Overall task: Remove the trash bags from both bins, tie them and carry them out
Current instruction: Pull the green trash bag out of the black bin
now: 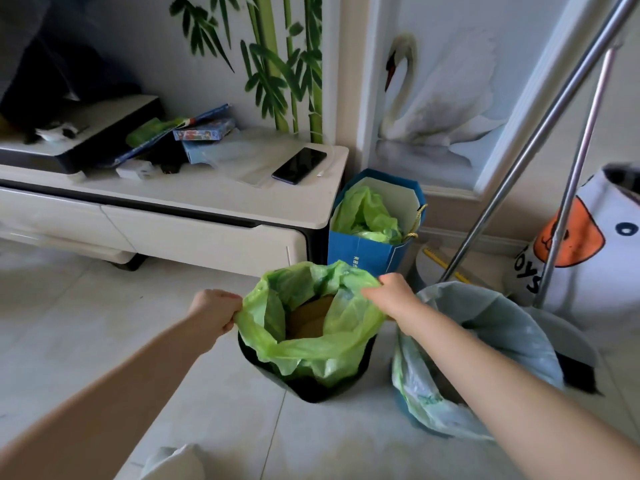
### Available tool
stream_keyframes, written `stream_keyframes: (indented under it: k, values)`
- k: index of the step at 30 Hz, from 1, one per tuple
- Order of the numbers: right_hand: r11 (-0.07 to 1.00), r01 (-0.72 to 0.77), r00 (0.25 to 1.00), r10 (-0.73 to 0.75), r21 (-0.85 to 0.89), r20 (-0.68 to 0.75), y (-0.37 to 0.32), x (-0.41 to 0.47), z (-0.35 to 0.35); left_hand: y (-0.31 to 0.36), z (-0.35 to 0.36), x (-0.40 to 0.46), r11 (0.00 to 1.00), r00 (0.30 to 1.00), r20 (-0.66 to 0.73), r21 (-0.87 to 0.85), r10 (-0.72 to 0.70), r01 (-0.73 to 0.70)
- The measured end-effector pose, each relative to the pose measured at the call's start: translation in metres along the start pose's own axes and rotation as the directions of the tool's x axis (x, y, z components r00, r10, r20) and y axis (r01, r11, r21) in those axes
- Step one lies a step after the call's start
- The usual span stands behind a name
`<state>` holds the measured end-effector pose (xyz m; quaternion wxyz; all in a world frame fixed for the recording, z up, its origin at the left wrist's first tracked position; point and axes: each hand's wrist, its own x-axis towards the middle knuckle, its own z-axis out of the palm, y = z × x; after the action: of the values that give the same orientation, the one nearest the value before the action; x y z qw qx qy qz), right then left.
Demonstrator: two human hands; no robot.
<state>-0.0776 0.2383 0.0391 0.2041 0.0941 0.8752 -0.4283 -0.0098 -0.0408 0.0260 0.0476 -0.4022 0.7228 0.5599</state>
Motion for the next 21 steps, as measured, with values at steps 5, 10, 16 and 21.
stream_keyframes:
  k: [5, 10, 16, 21]
  values:
    - [0.928, 0.18, 0.984, -0.171, 0.327, -0.058, -0.028, -0.034, -0.018, -0.011, -0.013, -0.011, 0.999, 0.996, 0.079, -0.002, -0.033, 0.033]
    - [0.945, 0.326, 0.942, -0.326, -0.009, -0.082, -0.007, -0.056, -0.025, -0.017, -0.02, -0.029, 0.969, 0.986, 0.124, 0.234, -0.111, 0.08]
    - [0.973, 0.137, 0.986, -0.152, -0.183, -0.065, 0.034, -0.074, -0.019, -0.018, -0.026, -0.057, 0.91, 0.947, 0.3, 0.413, -0.113, -0.023]
    - [0.991, -0.104, 0.993, 0.099, 0.084, 0.063, 0.047, -0.083, -0.016, -0.02, -0.027, -0.053, 0.895, 0.932, 0.325, 0.446, -0.164, 0.002]
